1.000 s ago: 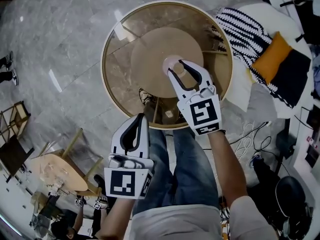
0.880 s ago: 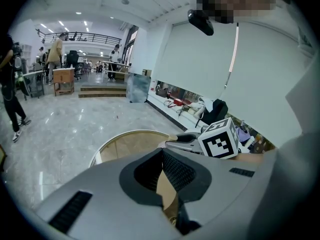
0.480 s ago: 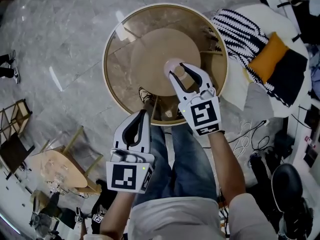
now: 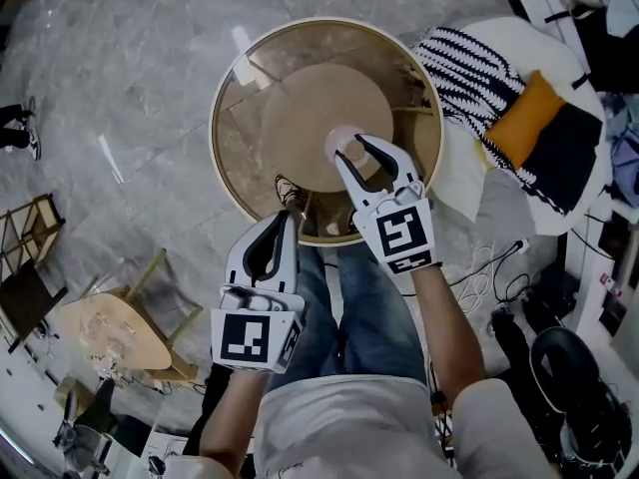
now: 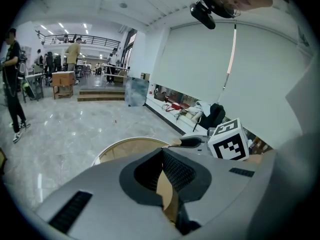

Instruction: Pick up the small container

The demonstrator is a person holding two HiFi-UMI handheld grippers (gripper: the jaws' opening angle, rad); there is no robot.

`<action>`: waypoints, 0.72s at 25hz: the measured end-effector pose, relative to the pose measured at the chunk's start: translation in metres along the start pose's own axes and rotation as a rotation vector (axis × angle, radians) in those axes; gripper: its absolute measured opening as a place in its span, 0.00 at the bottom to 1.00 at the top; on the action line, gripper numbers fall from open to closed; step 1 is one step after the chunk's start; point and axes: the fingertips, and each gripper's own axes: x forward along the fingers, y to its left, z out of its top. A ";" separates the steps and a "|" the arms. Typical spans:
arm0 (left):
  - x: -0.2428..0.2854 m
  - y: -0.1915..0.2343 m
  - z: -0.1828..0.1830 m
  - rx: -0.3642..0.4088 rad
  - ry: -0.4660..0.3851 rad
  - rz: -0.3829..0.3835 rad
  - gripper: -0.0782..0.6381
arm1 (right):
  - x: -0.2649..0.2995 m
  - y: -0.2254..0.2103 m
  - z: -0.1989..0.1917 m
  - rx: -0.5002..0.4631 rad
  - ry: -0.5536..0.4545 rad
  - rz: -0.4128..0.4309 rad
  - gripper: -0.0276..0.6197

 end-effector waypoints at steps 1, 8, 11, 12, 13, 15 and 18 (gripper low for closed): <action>-0.002 -0.002 0.001 0.000 0.000 0.001 0.13 | -0.003 0.000 0.002 -0.002 0.000 0.001 0.27; -0.014 -0.015 0.010 -0.001 -0.013 -0.001 0.13 | -0.023 0.002 0.018 -0.010 -0.006 0.012 0.27; -0.018 -0.019 0.017 -0.002 -0.024 0.004 0.13 | -0.031 0.002 0.026 -0.008 -0.012 0.015 0.27; -0.020 -0.020 0.019 -0.004 -0.027 0.005 0.13 | -0.033 0.002 0.028 -0.008 -0.013 0.017 0.27; -0.021 -0.021 0.022 -0.005 -0.030 0.005 0.13 | -0.036 0.003 0.031 -0.009 -0.013 0.018 0.27; -0.025 -0.022 0.027 -0.005 -0.039 0.008 0.13 | -0.040 0.004 0.036 -0.014 -0.014 0.021 0.27; -0.030 -0.023 0.033 -0.007 -0.057 0.017 0.13 | -0.048 0.005 0.042 -0.019 -0.015 0.025 0.27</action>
